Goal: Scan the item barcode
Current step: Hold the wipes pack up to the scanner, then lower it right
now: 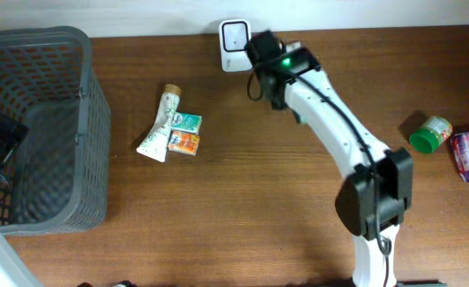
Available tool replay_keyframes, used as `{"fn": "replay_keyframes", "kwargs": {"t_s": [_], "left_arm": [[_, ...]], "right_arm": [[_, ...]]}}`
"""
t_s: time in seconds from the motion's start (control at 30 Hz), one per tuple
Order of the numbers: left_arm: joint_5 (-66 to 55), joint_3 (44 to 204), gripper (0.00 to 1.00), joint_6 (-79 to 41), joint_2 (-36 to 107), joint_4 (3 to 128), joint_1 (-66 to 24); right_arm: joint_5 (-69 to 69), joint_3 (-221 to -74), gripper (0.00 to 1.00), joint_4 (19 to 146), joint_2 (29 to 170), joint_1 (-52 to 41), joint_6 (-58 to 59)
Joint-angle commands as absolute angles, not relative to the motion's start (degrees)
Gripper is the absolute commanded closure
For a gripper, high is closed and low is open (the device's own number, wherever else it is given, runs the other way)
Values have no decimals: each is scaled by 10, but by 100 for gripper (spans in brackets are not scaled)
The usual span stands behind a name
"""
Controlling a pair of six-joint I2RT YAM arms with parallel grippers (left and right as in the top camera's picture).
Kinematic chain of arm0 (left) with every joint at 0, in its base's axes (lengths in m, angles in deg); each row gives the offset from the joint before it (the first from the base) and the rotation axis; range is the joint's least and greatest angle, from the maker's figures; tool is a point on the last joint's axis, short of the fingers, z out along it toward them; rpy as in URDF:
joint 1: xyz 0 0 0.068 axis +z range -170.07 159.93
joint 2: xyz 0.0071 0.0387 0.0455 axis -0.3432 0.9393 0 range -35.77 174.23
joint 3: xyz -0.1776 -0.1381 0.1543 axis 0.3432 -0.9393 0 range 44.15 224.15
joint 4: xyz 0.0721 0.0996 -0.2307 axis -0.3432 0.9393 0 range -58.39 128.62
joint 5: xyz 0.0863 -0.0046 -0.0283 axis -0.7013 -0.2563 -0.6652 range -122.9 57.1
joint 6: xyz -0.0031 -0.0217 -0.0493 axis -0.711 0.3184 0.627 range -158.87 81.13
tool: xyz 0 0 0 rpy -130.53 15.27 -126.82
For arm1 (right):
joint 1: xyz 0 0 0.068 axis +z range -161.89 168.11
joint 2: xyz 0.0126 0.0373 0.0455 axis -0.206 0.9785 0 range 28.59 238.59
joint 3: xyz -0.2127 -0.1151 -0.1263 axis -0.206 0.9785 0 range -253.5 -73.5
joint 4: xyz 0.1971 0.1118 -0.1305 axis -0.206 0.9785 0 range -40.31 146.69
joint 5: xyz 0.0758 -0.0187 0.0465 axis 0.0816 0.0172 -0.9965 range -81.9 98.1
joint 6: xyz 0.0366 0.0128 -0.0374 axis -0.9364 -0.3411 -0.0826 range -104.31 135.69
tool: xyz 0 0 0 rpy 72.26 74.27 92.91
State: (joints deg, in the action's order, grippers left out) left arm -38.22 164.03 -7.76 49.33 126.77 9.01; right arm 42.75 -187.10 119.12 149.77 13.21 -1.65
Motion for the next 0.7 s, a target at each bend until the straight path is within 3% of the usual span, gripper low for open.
{"fn": "replay_keyframes", "kwargs": {"t_s": [0.0, 0.03, 0.17, 0.23, 0.27, 0.3, 0.43, 0.5, 0.63, 0.67], "left_arm": [[-382, 1641, 1, -76, 493, 1269, 93], [-382, 1641, 1, -76, 493, 1269, 93], [-382, 1641, 1, -76, 493, 1269, 93], [-382, 1641, 1, -76, 493, 1269, 93], [-382, 1641, 1, -76, 493, 1269, 93], [-382, 1641, 1, -76, 493, 1269, 93], [-382, 1641, 1, -76, 493, 1269, 93], [-382, 1641, 1, -76, 493, 1269, 93], [-382, 1641, 1, -76, 493, 1269, 93], [-382, 1641, 1, -76, 493, 1269, 93]], "right_arm": [[501, -1775, 96, 1158, 1523, 128, -28], [504, -1753, 89, 1150, 1525, 128, -28], [380, -1746, 89, 1134, 1527, 128, -29], [352, -1747, 73, 1129, 1527, 128, -28], [348, -1747, 53, 1129, 1527, 124, -28], [348, -1747, 46, 1128, 1527, 120, -28], [357, -1747, 39, 1112, 1527, 62, 21], [211, -1747, 36, 1110, 1527, -21, 40], [-253, -1747, 36, 1107, 1527, -211, 175], [-291, -1747, 36, 1109, 1527, -256, 202]]}}
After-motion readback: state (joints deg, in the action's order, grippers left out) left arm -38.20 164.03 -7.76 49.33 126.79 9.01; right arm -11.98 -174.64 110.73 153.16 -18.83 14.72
